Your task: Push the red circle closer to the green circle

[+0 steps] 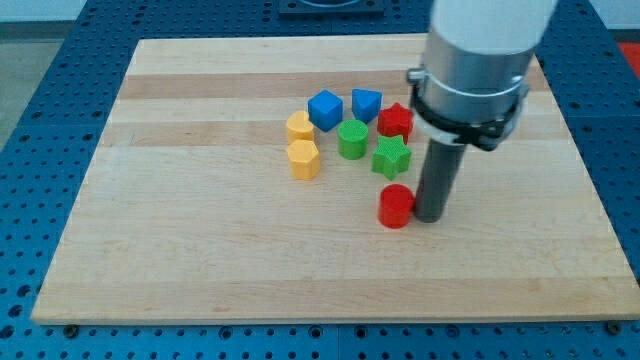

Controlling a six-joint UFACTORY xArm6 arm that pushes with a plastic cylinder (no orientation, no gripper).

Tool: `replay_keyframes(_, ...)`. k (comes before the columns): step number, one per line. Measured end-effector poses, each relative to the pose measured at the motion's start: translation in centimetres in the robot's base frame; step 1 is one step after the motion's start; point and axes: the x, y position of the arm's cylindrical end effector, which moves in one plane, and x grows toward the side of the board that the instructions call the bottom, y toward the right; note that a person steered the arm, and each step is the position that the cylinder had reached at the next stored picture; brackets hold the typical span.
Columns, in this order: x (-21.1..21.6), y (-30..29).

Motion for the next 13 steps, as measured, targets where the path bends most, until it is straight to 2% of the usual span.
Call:
replay_keyframes(3, 3.4, -4.4)
replay_keyframes(6, 0.1, -4.6)
replay_keyframes(8, -0.1, -2.9)
replay_keyframes(13, -1.6, -4.4)
